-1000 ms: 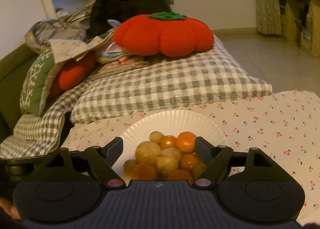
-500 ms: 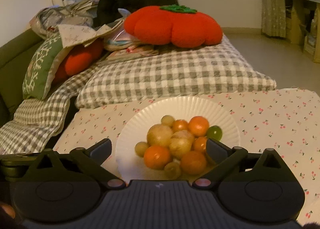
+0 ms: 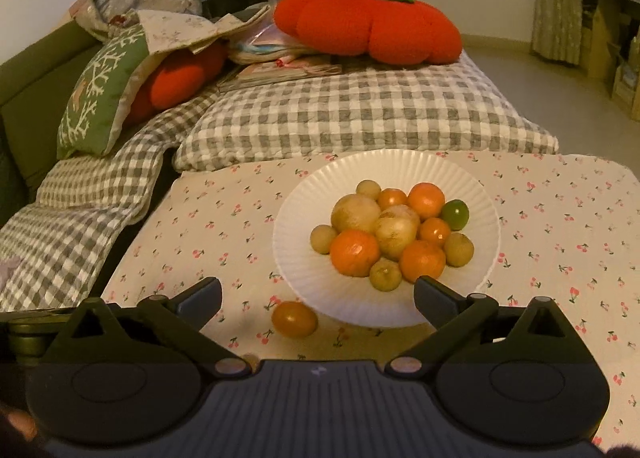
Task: Organize fruits
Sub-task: 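Grasp the olive-green small fruit on the sheet with the left gripper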
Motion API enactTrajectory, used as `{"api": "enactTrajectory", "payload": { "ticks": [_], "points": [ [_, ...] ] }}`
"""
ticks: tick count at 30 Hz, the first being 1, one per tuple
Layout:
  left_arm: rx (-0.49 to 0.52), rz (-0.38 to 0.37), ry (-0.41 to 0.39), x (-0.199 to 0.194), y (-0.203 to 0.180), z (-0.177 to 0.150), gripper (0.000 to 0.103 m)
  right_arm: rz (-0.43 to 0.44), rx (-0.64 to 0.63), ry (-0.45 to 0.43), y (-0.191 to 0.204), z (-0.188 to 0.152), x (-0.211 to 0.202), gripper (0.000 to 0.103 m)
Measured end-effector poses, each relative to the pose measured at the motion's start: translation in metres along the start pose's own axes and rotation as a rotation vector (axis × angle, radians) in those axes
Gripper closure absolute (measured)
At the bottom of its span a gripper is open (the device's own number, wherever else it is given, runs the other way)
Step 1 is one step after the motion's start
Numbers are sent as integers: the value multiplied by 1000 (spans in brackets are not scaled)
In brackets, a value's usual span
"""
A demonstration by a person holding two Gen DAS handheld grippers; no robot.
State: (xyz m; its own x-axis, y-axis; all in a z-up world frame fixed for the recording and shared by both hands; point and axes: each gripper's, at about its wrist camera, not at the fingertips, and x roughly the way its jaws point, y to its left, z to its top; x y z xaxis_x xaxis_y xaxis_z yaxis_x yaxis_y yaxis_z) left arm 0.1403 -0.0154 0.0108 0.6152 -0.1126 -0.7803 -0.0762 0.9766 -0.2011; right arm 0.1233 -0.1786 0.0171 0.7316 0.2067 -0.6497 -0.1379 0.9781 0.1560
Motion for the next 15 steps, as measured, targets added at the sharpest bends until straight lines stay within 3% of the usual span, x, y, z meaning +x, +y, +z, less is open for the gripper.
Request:
{"api": "enactTrajectory", "payload": {
  "ticks": [5, 15],
  "points": [
    [-5, -14, 7, -7, 4, -9, 11, 39, 24, 15, -2, 0, 0, 0],
    [78, -33, 40, 11, -9, -25, 11, 77, 104, 45, -9, -4, 11, 0]
  ]
}}
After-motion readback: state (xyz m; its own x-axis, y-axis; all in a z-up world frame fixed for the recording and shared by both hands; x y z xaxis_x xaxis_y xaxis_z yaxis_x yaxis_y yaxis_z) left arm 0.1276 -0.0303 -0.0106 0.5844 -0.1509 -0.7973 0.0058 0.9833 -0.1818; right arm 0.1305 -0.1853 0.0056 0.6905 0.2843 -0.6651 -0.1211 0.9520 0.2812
